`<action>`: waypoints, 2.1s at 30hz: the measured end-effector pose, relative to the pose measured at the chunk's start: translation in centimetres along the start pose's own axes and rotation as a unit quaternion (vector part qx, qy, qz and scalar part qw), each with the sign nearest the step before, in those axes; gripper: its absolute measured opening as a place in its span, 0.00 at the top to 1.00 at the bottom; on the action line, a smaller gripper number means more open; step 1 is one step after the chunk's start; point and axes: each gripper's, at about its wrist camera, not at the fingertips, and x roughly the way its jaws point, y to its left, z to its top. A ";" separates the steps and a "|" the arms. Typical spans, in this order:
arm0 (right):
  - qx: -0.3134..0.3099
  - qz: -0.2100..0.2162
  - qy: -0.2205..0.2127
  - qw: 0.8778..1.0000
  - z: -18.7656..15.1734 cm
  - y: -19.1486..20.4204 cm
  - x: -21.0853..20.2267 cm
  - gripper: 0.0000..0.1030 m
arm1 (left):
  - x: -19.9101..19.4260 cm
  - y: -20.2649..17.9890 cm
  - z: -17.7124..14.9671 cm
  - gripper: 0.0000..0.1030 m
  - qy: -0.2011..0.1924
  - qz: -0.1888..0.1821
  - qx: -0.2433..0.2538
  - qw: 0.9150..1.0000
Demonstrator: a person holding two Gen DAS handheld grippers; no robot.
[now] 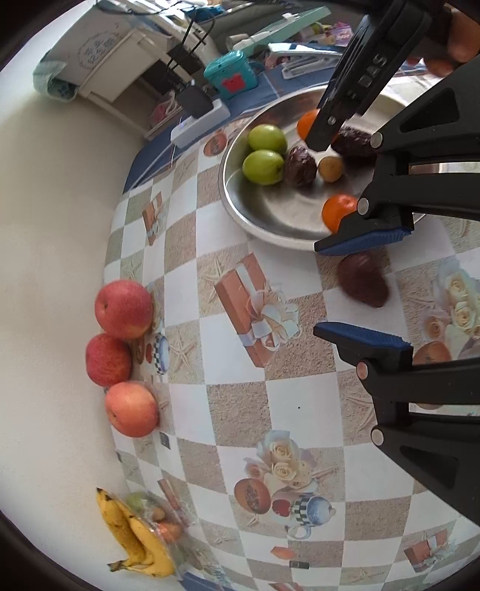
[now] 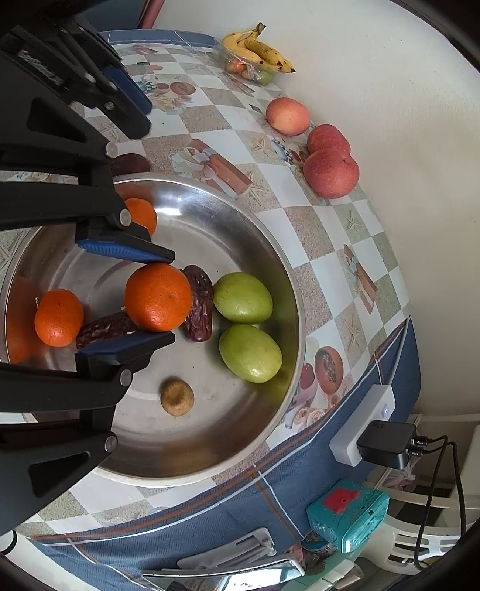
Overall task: Organize fruits
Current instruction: 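Carry the orange and date to the steel plate and open both grippers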
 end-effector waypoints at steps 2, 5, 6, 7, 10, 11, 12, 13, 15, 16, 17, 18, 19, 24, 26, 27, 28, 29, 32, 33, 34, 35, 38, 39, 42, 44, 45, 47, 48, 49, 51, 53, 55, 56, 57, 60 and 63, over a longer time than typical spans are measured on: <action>-0.001 0.001 0.002 1.000 0.0 0.1 0.1 0.63 | 1.1 0.6 -0.2 0.61 0.014 -0.001 -0.012 1.000; 0.003 0.003 0.005 1.000 0.1 0.0 0.4 0.63 | 2.1 1.0 -0.8 0.61 0.037 -0.023 -0.027 0.999; 0.003 0.004 0.006 1.000 0.0 0.0 0.5 0.63 | 2.3 0.9 -0.9 0.61 0.046 -0.034 -0.030 0.998; 0.004 0.005 0.007 1.000 0.0 0.0 0.6 0.63 | 2.5 0.7 -1.2 0.61 0.054 -0.039 -0.029 0.997; 0.007 0.010 0.009 1.000 0.0 -0.1 0.6 0.63 | 2.9 0.5 -2.2 0.60 0.079 -0.034 -0.026 0.996; 0.009 0.010 0.008 1.000 0.0 -0.2 0.6 0.63 | 3.0 0.5 -2.5 0.60 0.089 -0.032 -0.029 0.995; 0.010 0.011 0.008 1.000 0.0 -0.2 0.5 0.63 | 3.1 0.6 -2.8 0.60 0.098 -0.029 -0.033 0.994; 0.011 0.013 0.008 1.000 0.0 -0.2 0.5 0.63 | 3.2 0.7 -3.1 0.60 0.106 -0.026 -0.039 0.993; 0.011 0.016 0.008 1.000 0.0 -0.1 0.5 0.63 | 3.0 1.0 -3.3 0.58 0.108 -0.032 -0.052 0.992; 0.010 0.018 0.008 1.000 -0.1 -0.1 0.4 0.63 | 2.9 1.2 -3.4 0.57 0.113 -0.041 -0.062 0.991; 0.010 0.021 0.009 1.000 -0.1 0.0 0.4 0.63 | 2.8 1.6 -3.5 0.57 0.115 -0.047 -0.071 0.990; 0.010 0.022 0.009 1.000 -0.1 0.0 0.4 0.63 | 2.5 1.8 -3.6 0.57 0.116 -0.034 -0.071 0.990; 0.010 0.022 0.009 1.000 -0.1 0.1 0.4 0.63 | 2.1 1.8 -3.6 0.57 0.113 -0.013 -0.062 0.992; 0.013 0.030 0.007 0.999 -0.1 0.2 0.1 0.63 | 0.7 2.3 -4.5 0.37 0.122 -0.025 -0.063 0.990; 0.011 0.032 0.006 0.999 -0.1 0.4 0.0 0.63 | 0.8 2.0 -5.1 0.37 0.130 -0.015 -0.053 0.990; 0.010 0.033 0.006 0.999 -0.1 0.4 -0.1 0.63 | 1.0 1.7 -5.3 0.37 0.134 -0.013 -0.046 0.990; 0.010 0.035 0.005 0.999 -0.1 0.5 -0.1 0.63 | 1.4 1.5 -5.6 0.37 0.140 -0.010 -0.043 0.989; 0.009 0.036 0.005 0.999 -0.2 0.5 -0.2 0.63 | 1.6 1.3 -5.8 0.38 0.140 -0.007 -0.041 0.989; 0.010 0.037 0.005 0.999 -0.2 0.4 -0.2 0.63 | 1.2 0.6 -6.3 0.67 0.142 -0.022 -0.025 0.989; 0.011 0.037 0.005 0.999 -0.2 0.4 -0.2 0.63 | 1.4 0.3 -6.3 0.67 0.147 -0.029 -0.029 0.988; 0.012 0.037 0.005 0.999 -0.2 0.3 -0.2 0.63 | 1.3 0.1 -6.4 0.67 0.147 -0.027 -0.027 0.988; 0.013 0.038 0.006 0.999 -0.1 0.2 -0.2 0.63 | 1.3 -0.1 -6.5 0.67 0.145 -0.024 -0.021 0.989; 0.017 0.038 0.006 0.999 -0.1 0.0 -0.2 0.63 | 1.2 0.2 -6.2 0.67 0.138 -0.023 -0.031 0.990; 0.018 0.038 0.007 0.999 -0.1 -0.1 -0.2 0.63 | 1.0 0.5 -5.7 0.67 0.132 -0.021 -0.038 0.990; 0.020 0.036 0.007 0.999 -0.1 -0.3 -0.1 0.63 | -0.6 0.9 -4.7 0.67 0.095 -0.035 -0.048 0.994; 0.021 0.034 0.009 0.999 -0.1 -0.4 -0.1 0.63 | -1.9 0.7 -3.8 0.67 0.069 -0.061 -0.049 0.995; 0.021 0.032 0.010 0.999 -0.1 -0.4 0.0 0.63 | -2.3 0.3 -3.6 0.67 0.058 -0.074 -0.045 0.995; 0.021 0.029 0.012 0.999 -0.1 -0.5 0.1 0.63 | -2.6 -1.0 -3.1 0.67 0.040 -0.096 -0.027 0.994; 0.021 0.028 0.013 0.999 -0.1 -0.6 0.2 0.63 | -2.5 -1.9 -2.9 0.67 0.035 -0.104 -0.018 0.994; 0.021 0.027 0.013 0.999 -0.1 -0.6 0.1 0.63 | -2.2 -3.0 -2.5 0.66 0.033 -0.112 -0.007 0.993; 0.021 0.026 0.012 0.999 -0.2 -0.8 0.1 0.63 | -1.7 -4.2 -2.4 0.60 0.032 -0.124 0.004 0.992; 0.024 0.024 0.011 0.999 -0.2 -1.1 0.0 0.63 | -1.5 -4.7 -2.6 0.40 0.033 -0.126 0.011 0.991; 0.026 0.022 0.012 0.999 -0.1 -1.3 -0.1 0.63 | -1.7 -4.7 -2.6 0.37 0.030 -0.121 0.017 0.992; 0.027 0.022 0.012 0.999 -0.1 -1.4 -0.1 0.63 | -1.8 -4.6 -2.6 0.37 0.030 -0.117 0.016 0.993; 0.027 0.022 0.013 0.999 -0.1 -1.4 0.0 0.63 | -1.8 -4.4 -2.5 0.37 0.028 -0.112 0.012 0.993; 0.024 0.021 0.017 0.999 -0.1 -1.3 0.1 0.63 | -1.3 -3.5 -2.4 0.37 0.027 -0.097 -0.002 0.995; 0.020 0.022 0.017 0.999 -0.2 -1.1 0.0 0.60 | -1.0 -2.0 -2.5 0.14 0.024 -0.052 -0.020 0.998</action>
